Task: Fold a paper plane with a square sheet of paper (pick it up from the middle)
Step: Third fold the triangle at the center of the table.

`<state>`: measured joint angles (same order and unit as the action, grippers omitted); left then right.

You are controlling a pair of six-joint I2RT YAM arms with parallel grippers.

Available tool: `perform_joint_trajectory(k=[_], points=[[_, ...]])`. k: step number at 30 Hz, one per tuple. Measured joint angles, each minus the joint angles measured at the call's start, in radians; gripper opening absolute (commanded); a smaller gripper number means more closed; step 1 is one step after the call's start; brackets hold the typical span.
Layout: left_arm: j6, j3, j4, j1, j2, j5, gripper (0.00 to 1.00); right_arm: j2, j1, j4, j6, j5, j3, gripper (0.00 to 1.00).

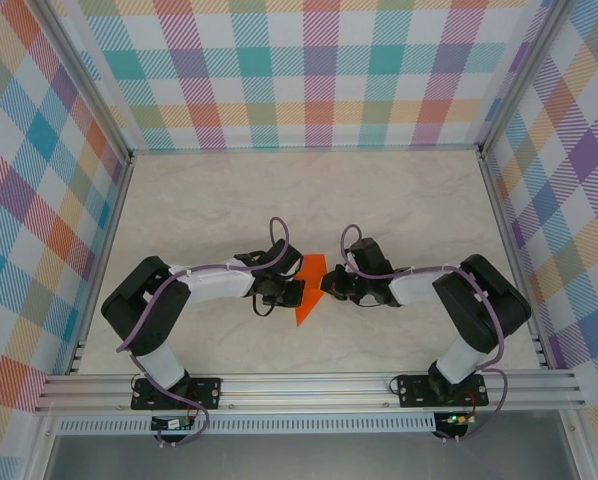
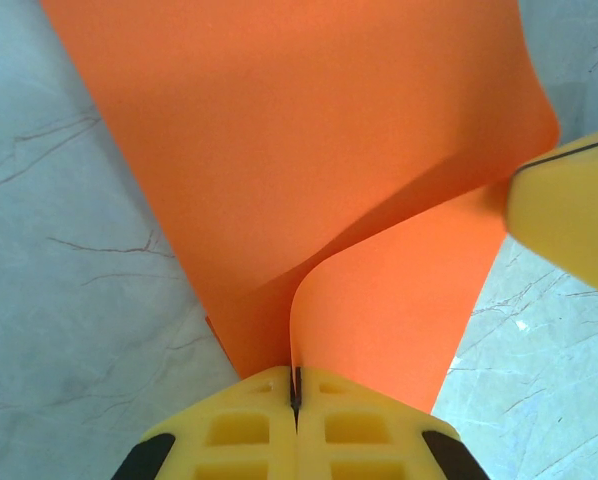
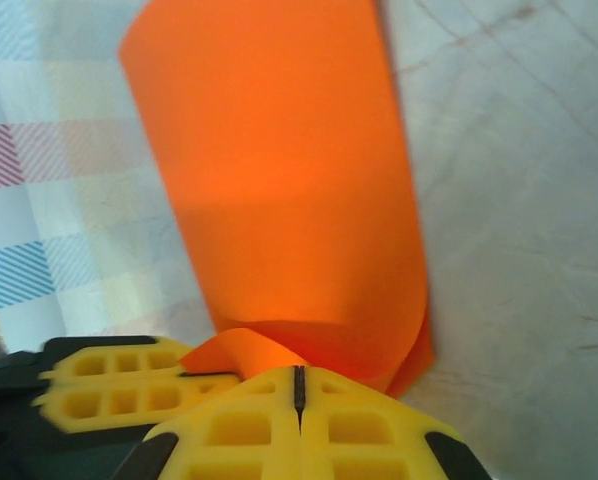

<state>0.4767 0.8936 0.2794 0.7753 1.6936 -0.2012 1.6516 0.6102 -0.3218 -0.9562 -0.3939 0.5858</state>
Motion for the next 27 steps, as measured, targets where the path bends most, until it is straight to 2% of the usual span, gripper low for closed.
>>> perform_joint_trajectory(k=[8, 14, 18, 27], points=[[-0.002, 0.0, 0.0, 0.0, 0.0, 0.0, 0.0, 0.016, 0.0, 0.04, 0.008, 0.021, 0.014, 0.0], [-0.002, 0.0, 0.0, 0.0, 0.0, 0.0, 0.0, -0.07, -0.017, 0.134, 0.042, 0.032, 0.043, 0.01], [-0.002, 0.0, 0.0, 0.0, 0.0, 0.0, 0.0, -0.091, -0.049, 0.136, 0.061, 0.01, 0.063, 0.01], [-0.003, 0.0, 0.0, 0.0, 0.0, 0.0, 0.0, 0.0, -0.061, 0.13, 0.079, -0.029, 0.073, 0.0]])
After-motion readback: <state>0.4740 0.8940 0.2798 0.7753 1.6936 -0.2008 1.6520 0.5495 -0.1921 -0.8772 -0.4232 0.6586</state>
